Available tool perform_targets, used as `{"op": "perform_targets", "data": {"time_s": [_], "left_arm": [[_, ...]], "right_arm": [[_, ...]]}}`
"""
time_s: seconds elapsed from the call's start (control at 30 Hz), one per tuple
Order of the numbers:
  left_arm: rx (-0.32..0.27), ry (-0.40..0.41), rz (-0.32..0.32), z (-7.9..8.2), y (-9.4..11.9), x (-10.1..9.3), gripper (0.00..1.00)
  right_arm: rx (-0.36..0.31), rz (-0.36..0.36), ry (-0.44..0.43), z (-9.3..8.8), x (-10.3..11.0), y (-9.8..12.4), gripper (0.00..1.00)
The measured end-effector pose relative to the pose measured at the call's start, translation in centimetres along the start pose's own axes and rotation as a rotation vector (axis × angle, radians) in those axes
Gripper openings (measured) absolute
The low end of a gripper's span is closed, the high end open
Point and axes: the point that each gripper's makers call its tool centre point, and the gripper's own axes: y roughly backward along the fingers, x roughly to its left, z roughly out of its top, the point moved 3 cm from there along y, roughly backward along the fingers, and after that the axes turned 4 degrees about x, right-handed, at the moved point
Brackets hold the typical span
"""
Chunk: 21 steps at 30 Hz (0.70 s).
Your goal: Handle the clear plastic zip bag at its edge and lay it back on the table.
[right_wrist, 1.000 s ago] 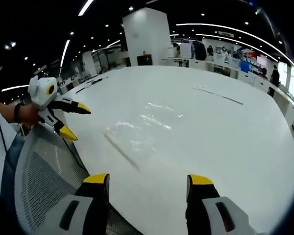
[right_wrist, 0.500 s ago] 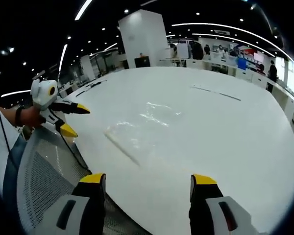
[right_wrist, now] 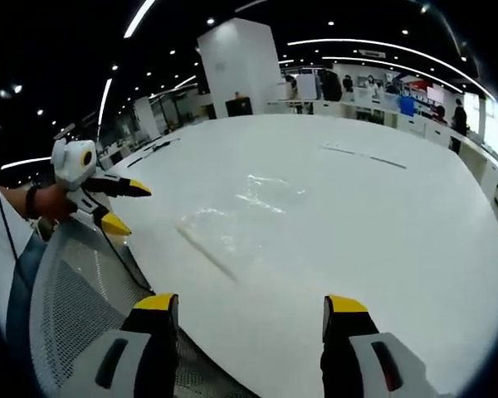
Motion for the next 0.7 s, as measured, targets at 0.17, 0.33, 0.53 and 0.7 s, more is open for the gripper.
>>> {"op": "perform_targets", "data": {"time_s": [0.17,0.33,0.53,0.7], "left_arm": [[0.001,0.004,-0.002,-0.11,-0.04,0.03,0.61],[0.002,0.003,-0.006,-0.05,-0.03,-0.12,0.61],[0.007,-0.001,-0.002,-0.08,-0.06,-0.28,0.60],[0.005,0.002,0.002,-0.12,-0.15,-0.01,0.59]], "right_arm": [[0.002,0.001,-0.006,-0.15,-0.11,-0.11,0.70],[0.005,-0.002,-0.008,-0.13,0.01,-0.06,0.70],[0.003,0.000,-0.017,-0.22,-0.02,-0.15,0.70],[0.006,-0.001,-0.009,-0.36,-0.21,-0.39,0.70]]}}
